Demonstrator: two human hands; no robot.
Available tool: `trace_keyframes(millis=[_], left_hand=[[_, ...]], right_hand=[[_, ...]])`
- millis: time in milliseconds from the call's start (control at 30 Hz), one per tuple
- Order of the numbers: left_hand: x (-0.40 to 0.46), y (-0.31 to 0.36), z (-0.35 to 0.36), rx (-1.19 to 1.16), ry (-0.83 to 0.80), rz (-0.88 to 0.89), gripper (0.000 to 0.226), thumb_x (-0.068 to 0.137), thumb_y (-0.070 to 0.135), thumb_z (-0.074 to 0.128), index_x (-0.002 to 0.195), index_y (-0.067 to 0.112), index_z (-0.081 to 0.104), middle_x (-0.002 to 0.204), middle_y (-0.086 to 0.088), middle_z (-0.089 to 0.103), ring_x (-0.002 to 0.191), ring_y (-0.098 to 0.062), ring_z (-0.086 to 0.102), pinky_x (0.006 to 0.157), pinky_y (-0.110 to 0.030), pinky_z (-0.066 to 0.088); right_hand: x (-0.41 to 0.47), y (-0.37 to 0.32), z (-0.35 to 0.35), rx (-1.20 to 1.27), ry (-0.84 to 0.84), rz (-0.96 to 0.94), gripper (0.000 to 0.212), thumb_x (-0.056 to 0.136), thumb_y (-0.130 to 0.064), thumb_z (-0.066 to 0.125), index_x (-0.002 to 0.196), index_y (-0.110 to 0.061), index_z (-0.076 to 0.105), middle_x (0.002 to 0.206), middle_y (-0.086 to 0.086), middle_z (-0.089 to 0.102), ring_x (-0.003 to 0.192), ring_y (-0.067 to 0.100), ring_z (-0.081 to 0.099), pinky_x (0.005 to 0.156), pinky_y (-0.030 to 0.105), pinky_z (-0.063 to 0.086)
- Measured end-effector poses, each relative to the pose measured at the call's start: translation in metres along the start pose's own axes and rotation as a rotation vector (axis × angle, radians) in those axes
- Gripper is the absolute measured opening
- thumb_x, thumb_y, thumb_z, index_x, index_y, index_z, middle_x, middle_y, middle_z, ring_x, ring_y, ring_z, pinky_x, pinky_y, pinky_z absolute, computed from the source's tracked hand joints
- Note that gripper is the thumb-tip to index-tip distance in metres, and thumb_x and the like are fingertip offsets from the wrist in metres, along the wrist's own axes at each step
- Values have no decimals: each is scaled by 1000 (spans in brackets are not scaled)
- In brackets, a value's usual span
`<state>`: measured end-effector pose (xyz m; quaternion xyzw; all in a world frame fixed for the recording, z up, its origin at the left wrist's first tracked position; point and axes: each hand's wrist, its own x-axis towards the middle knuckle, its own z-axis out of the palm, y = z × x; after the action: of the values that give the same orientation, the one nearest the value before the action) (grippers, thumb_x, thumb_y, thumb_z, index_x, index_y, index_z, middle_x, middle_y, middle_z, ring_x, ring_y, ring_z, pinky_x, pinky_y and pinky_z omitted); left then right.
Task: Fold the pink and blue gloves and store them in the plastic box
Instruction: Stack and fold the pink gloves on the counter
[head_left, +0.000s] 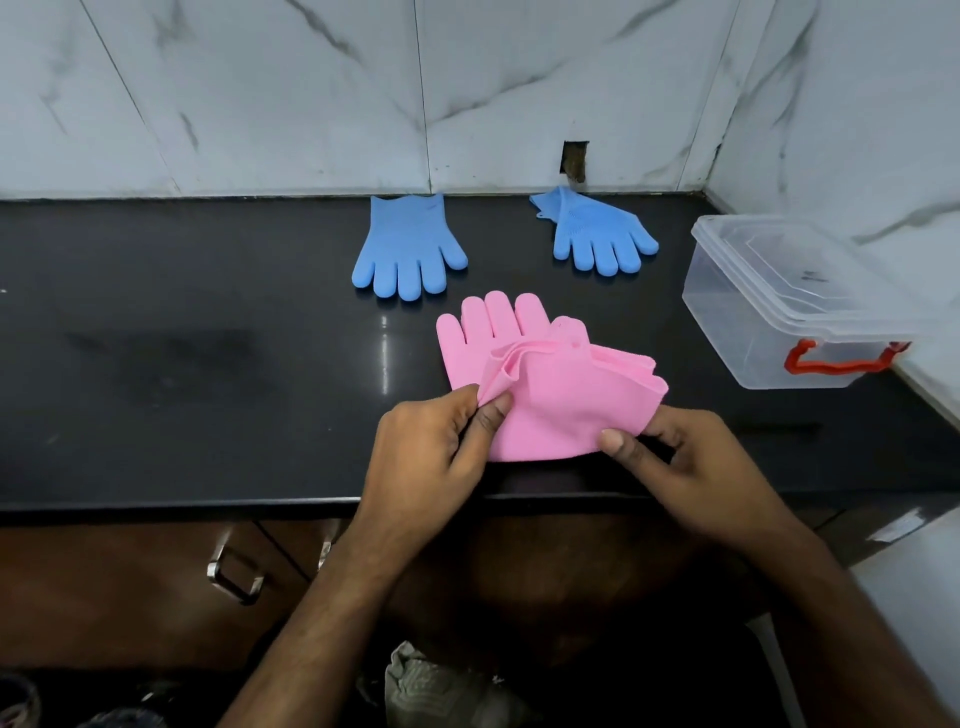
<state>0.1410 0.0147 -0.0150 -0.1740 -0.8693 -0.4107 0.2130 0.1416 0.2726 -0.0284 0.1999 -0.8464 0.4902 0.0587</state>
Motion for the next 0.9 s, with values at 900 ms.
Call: trace_keyframes(millis=[900], left_hand=[[63,-24,10,-464,-85,-450,57,105,50,49,90,-3,65,83,-13,76,66,-27,66,62,-37,50]], right_hand=[[71,-13,5,-180,1,136,27,102,-48,48,112,-27,62,98,-18,71,87,8,69,78,44,60]])
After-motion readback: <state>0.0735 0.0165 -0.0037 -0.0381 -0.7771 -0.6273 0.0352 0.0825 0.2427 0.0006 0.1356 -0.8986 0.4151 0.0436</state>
